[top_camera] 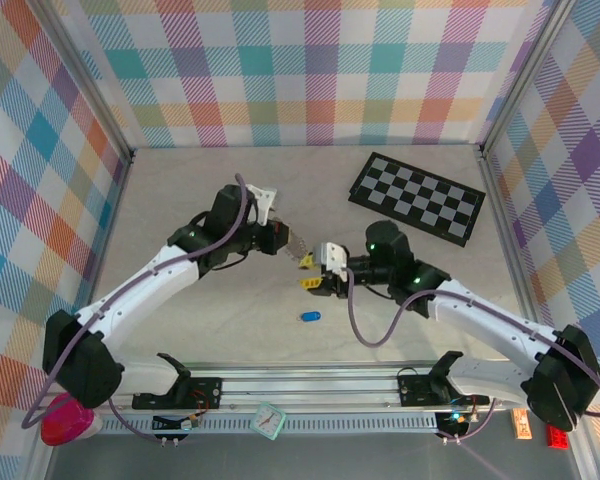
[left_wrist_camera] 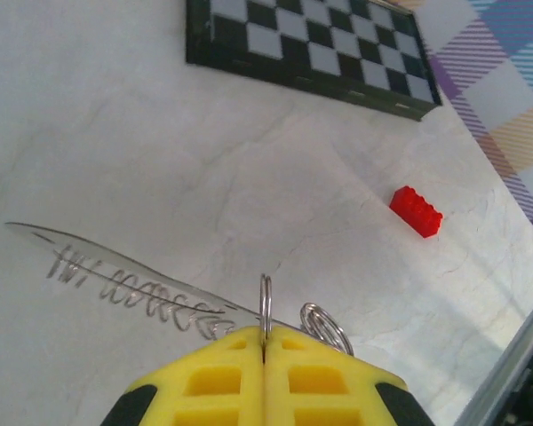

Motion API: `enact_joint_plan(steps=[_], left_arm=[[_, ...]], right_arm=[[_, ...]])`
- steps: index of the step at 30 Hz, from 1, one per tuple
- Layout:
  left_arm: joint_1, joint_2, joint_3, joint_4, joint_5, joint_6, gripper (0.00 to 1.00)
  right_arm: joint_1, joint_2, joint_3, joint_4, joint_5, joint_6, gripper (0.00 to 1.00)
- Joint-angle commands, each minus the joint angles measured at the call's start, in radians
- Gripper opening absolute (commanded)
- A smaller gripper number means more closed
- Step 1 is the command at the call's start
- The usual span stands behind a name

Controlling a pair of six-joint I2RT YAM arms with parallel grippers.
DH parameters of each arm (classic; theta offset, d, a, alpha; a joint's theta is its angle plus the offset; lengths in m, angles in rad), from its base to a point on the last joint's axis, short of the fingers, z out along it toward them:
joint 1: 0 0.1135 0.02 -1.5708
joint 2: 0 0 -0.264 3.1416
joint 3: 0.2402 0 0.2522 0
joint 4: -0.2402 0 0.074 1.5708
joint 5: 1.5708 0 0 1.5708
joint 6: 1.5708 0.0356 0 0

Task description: Put the keys on the keyring

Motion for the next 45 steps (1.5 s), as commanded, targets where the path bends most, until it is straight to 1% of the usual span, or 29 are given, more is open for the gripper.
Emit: enact_joint_plan(steps=[1, 4, 6, 9, 11, 14, 16, 20, 23, 27, 34, 40, 45], left_arm=[[-0.011, 0.051, 0.108, -0.22, -0.001, -0.269, 0.0], [-0.011, 0.08, 0.173, -0.285, 0.033, -0.399, 0.0], [-0.011, 0.092, 0.208, -0.329, 0.041, -0.477, 0.0], [-0.011, 0.102, 0.255, -0.398, 0.052, -0.566, 0.0], [-0.01, 0.111, 0.274, -0.449, 0.047, -0.655, 0.0], [-0.01, 0.128, 0.272, -0.467, 0.108, -0.764, 0.0], [-0.01, 0.146, 0.288, -0.508, 0.129, -0.814, 0.0], [-0.01, 0.168, 0.327, -0.584, 0.136, -0.823, 0.0], [-0.006, 0.169, 0.31, -0.561, 0.185, -0.859, 0.0], [0.006, 0.158, 0.271, -0.522, 0.242, -0.919, 0.0], [0.028, 0.142, 0.267, -0.59, 0.249, -0.916, 0.0], [0.033, 0.14, 0.258, -0.59, 0.261, -0.927, 0.0], [0.032, 0.138, 0.242, -0.572, 0.272, -0.947, 0.0]], right_arm=[[0.037, 0.06, -0.068, 0.243, 0.118, 0.178, 0.29], [0.083, 0.145, -0.088, 0.394, 0.219, 0.252, 0.27], [0.102, 0.194, -0.112, 0.484, 0.286, 0.258, 0.26], [0.103, 0.24, -0.151, 0.625, 0.374, 0.249, 0.24], [0.103, 0.265, -0.167, 0.687, 0.406, 0.23, 0.24], [0.103, 0.307, -0.177, 0.775, 0.432, 0.212, 0.23], [0.103, 0.329, -0.181, 0.809, 0.445, 0.195, 0.22], [0.102, 0.354, -0.201, 0.874, 0.484, 0.165, 0.22], [0.101, 0.378, -0.221, 0.93, 0.498, 0.161, 0.22], [0.103, 0.394, -0.232, 0.954, 0.483, 0.165, 0.23], [0.103, 0.387, -0.261, 0.972, 0.508, 0.144, 0.23], [0.103, 0.383, -0.254, 0.981, 0.473, 0.137, 0.24], [0.104, 0.384, -0.245, 0.991, 0.458, 0.139, 0.23]])
